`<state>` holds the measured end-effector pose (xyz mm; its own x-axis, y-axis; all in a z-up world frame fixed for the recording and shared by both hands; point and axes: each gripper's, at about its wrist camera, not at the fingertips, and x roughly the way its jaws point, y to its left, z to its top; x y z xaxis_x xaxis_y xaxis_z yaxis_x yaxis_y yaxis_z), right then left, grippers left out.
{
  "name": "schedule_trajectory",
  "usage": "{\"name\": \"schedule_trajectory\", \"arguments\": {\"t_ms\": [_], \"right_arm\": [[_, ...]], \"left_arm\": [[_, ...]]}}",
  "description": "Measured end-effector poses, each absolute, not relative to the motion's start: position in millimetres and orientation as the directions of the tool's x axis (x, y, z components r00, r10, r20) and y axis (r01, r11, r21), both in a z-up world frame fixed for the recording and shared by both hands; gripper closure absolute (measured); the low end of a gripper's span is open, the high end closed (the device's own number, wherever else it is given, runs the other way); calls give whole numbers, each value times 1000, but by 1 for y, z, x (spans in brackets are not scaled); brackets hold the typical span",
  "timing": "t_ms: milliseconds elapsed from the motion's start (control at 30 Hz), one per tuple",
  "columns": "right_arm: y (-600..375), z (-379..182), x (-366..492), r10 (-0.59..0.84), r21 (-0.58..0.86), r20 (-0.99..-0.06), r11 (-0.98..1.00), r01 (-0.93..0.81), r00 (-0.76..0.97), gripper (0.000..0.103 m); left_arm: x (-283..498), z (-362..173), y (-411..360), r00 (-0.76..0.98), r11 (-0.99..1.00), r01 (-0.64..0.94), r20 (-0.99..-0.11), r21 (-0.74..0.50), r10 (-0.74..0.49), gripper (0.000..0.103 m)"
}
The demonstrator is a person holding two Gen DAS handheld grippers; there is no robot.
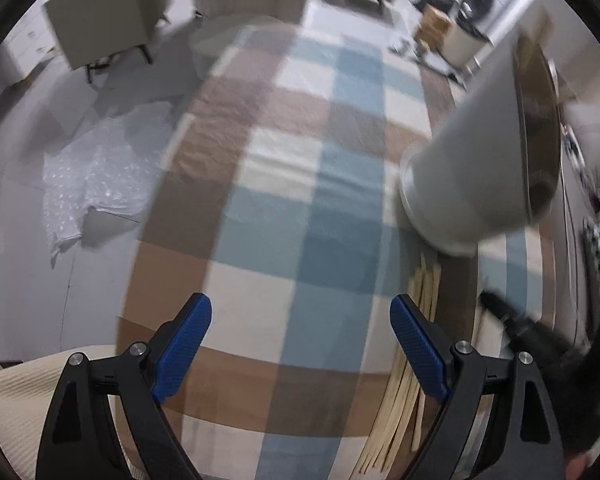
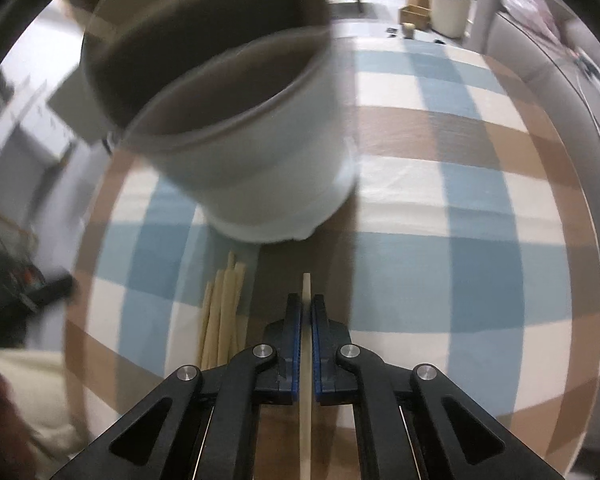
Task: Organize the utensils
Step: 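Close the right gripper on another chopstick from the pile, then lift the chopstick with the right gripper while the left gripper grasps another chopstick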
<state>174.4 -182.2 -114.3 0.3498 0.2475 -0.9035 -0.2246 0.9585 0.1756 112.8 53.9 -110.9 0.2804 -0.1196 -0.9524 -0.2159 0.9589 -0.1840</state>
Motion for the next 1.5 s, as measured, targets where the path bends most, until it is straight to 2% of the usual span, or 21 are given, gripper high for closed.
{"name": "schedule_trajectory", "arguments": {"t_ms": [200, 400, 600, 900, 1033, 1200, 1300, 1367, 1400, 1467, 1500], "right_arm": [[-255, -95, 172, 378, 405, -839, 914, -15, 392, 99], [-276, -104, 166, 462, 547, -786, 829, 115, 411, 99], [-292, -112, 157, 516, 621, -748, 766, 166, 418, 99], [-301, -101, 151, 537, 657, -706, 741, 142, 462, 99], [-308, -101, 151, 533, 673, -686, 723, 155, 495, 99], [-315, -99, 152, 530, 683, -674, 713, 160, 515, 99], [-317, -96, 152, 526, 680, -672, 716, 154, 522, 99], [-317, -96, 152, 523, 678, -672, 720, 151, 524, 99], [-317, -95, 152, 522, 677, -672, 721, 148, 526, 99], [-318, -94, 152, 519, 675, -670, 724, 142, 531, 99], [-318, -92, 151, 518, 674, -667, 726, 137, 535, 99]], "left_arm": [[109, -129, 18, 221, 987, -76, -968, -143, -123, 15], [108, -140, 11, 176, 990, -77, -979, -118, -103, 15], [106, -150, 8, 145, 995, -70, -988, -64, -54, 15], [108, -146, 21, 148, 993, -96, -988, -62, -48, 15], [116, -147, 19, 166, 995, -93, -986, -28, -13, 27], [126, -152, 11, 182, 997, -79, -983, -20, -5, 28], [132, -150, 4, 190, 998, -66, -982, -20, -7, 38], [128, -146, -8, 205, 998, -54, -979, -20, -8, 59], [131, -144, -11, 214, 999, -43, -977, -21, -11, 65], [129, -143, -14, 222, 999, -27, -975, -28, -21, 95], [129, -143, -15, 221, 999, -20, -975, -34, -29, 101]]}}
